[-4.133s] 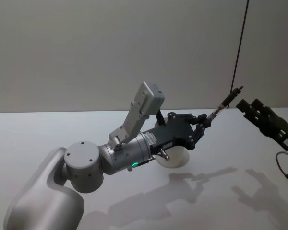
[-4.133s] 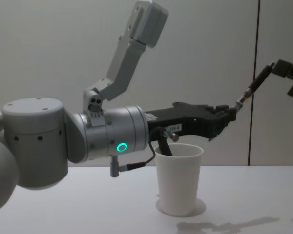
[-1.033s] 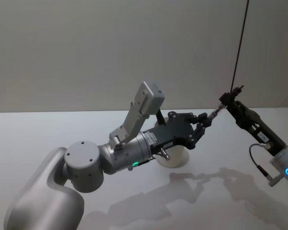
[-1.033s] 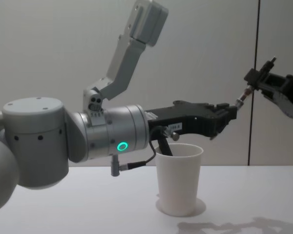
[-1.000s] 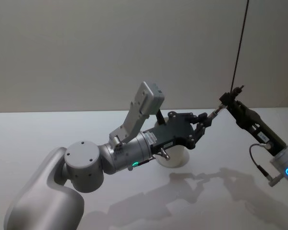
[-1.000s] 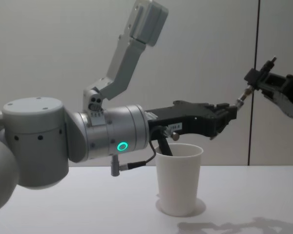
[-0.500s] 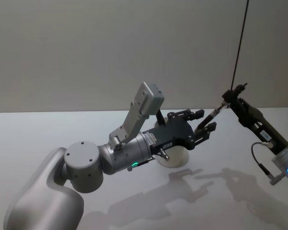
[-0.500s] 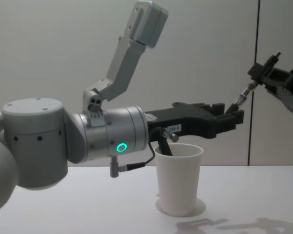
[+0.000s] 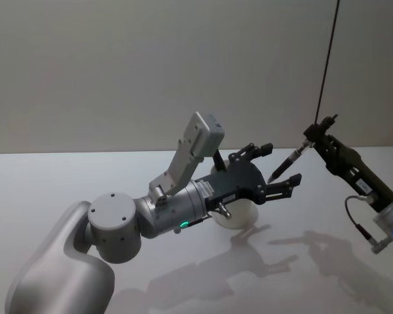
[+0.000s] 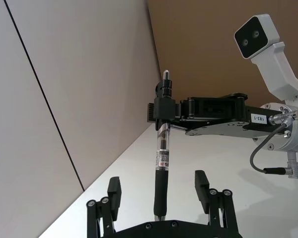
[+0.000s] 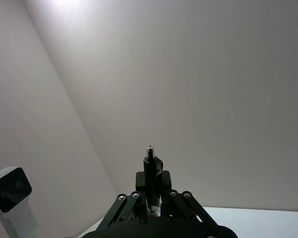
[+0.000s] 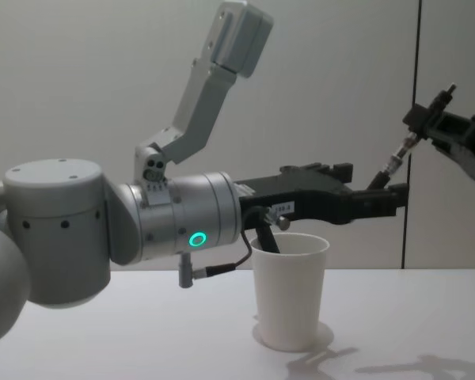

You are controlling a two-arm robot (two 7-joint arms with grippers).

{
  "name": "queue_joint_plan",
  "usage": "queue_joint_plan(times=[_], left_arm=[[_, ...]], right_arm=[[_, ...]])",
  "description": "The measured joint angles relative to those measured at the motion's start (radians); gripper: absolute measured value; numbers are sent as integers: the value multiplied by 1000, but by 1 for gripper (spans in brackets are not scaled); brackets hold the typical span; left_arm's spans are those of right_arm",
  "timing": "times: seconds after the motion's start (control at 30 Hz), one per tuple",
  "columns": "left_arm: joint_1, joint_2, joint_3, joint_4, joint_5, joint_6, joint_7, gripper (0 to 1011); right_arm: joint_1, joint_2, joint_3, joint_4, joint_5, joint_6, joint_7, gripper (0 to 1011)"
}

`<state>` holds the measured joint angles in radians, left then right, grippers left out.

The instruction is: Place the pen into the pen holder.

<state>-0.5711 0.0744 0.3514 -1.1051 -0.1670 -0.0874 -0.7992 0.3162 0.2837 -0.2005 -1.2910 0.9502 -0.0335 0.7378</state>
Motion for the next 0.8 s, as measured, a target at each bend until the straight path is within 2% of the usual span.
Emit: queue_joint_plan(times=[0.13,0.8], left_arm=[[0,0,0,0,0,0,0,1003],[0,0,0,0,0,-1,-1,1003]], right_arm=[[-5,7,2,-11,-17,-1,-8,154],[-10,54,32,-58,-75,3,-38,154]])
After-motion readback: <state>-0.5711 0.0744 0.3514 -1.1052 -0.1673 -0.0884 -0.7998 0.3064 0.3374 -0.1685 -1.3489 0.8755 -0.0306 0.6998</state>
